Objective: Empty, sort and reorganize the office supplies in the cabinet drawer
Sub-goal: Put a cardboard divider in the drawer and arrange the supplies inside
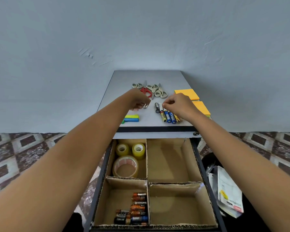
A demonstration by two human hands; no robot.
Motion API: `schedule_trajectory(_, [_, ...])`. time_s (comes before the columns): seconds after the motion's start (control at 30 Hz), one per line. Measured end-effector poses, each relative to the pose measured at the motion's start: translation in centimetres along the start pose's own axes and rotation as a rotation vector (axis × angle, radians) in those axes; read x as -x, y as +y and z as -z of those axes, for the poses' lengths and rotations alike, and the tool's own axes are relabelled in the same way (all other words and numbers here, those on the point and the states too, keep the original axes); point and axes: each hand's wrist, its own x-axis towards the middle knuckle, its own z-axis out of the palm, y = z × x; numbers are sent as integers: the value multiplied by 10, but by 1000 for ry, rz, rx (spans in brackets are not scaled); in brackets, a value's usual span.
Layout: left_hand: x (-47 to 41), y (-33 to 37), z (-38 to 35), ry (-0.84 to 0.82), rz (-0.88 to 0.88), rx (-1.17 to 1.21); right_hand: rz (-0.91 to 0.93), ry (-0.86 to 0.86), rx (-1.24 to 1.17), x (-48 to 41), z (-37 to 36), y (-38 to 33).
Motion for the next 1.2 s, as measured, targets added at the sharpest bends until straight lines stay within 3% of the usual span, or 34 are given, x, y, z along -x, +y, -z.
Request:
schedule_trajectory(0.17, [0,-18,25,42,-16,224,-23,-50,207,-43,-22,-5])
schedule_trajectory(0.4, [2,-33,47,63,-19,204,-33,2,523,-55,-44,-10])
schedule_trajectory(0.53, [5,-32,46,39,-13,244,-27,22,549,-57,-52,-7])
schedule_trajectory(0.6, [5,-30,42,31,-12,255,-41,39,475,-58,-55,-7])
schedule_trajectory(0.77, [5,-21,27,20,-10,235,-150,72,16,-57,-40,-10])
schedule_trajectory(1.0, [-1,-1,-6,-43,-11,196,-345,-16,-578,-48,5,8])
schedule_trajectory(1.2, [-4,15,-33,-53,-1,121,-362,-57,-665,-34,28,18])
